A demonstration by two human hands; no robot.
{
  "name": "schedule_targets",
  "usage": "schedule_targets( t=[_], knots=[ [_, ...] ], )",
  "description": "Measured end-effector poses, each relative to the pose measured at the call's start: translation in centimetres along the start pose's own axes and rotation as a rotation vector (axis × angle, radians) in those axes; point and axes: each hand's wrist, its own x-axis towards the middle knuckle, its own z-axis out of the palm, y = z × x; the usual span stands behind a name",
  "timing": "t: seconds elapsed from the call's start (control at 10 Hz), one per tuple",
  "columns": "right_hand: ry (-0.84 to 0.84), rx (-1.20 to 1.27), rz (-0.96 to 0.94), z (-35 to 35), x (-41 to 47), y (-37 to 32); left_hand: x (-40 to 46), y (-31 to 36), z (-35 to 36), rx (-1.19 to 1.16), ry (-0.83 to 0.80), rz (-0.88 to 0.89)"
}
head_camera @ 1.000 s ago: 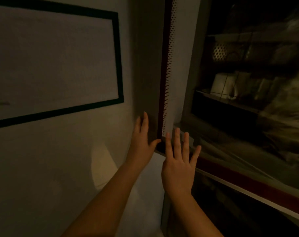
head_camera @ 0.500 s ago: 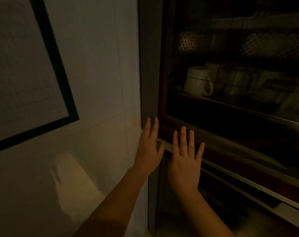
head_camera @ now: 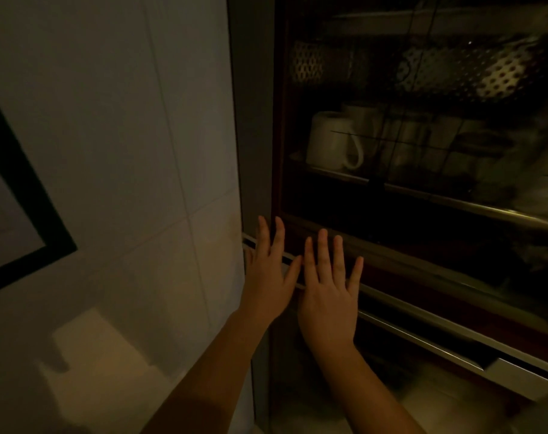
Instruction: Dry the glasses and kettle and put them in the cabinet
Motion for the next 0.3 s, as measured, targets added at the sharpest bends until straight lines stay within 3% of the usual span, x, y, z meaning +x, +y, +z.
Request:
schedule_targets(
  t=[0.3],
  knots=[
    [0.123,0.208,-0.019,-1.1,0.1,-1.5,-1.5,-0.3,-3.5,0.087,0.105,0.034]
  ],
)
